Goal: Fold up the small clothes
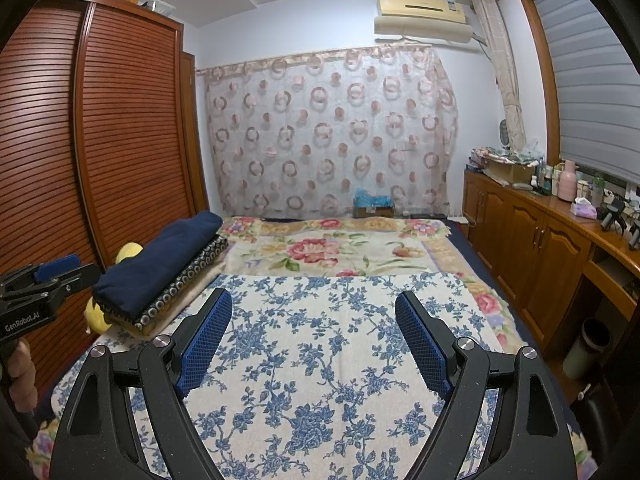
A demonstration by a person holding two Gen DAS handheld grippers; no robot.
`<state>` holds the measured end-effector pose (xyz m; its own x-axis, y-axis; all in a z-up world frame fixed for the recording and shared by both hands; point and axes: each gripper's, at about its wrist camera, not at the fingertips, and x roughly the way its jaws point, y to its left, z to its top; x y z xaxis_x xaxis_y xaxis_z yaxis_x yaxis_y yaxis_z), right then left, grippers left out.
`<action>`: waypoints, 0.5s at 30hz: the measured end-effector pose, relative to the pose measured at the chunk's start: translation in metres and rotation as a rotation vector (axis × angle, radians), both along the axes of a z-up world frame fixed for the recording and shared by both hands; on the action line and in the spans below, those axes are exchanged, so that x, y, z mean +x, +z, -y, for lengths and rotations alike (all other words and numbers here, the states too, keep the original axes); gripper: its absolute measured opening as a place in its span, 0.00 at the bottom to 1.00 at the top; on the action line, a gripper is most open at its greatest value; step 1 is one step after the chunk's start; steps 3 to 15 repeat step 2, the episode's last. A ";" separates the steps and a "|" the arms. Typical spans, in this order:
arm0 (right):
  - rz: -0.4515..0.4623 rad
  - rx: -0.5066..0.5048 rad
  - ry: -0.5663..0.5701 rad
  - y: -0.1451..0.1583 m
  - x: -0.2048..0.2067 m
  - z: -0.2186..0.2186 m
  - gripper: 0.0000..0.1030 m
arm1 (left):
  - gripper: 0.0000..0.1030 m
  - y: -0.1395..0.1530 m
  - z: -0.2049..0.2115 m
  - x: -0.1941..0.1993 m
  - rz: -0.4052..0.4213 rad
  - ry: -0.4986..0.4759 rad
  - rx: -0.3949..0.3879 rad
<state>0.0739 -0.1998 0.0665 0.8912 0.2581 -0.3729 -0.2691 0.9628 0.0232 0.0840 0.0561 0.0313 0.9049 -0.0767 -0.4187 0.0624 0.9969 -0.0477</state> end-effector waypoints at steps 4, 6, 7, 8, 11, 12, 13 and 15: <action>0.000 0.000 0.001 0.000 0.000 0.000 0.83 | 0.54 0.000 0.000 0.000 0.001 0.000 0.002; 0.000 0.000 0.001 0.000 0.000 0.000 0.83 | 0.54 0.000 0.000 0.000 0.001 0.000 0.002; 0.000 0.000 0.001 0.000 0.000 0.000 0.83 | 0.54 0.000 0.000 0.000 0.001 0.000 0.002; 0.000 0.000 0.001 0.000 0.000 0.000 0.83 | 0.54 0.000 0.000 0.000 0.001 0.000 0.002; 0.000 0.000 0.001 0.000 0.000 0.000 0.83 | 0.54 0.000 0.000 0.000 0.001 0.000 0.002; 0.000 0.000 0.001 0.000 0.000 0.000 0.83 | 0.54 0.000 0.000 0.000 0.001 0.000 0.002; 0.000 0.000 0.001 0.000 0.000 0.000 0.83 | 0.54 0.000 0.000 0.000 0.001 0.000 0.002; 0.000 0.000 0.001 0.000 0.000 0.000 0.83 | 0.54 0.000 0.000 0.000 0.001 0.000 0.002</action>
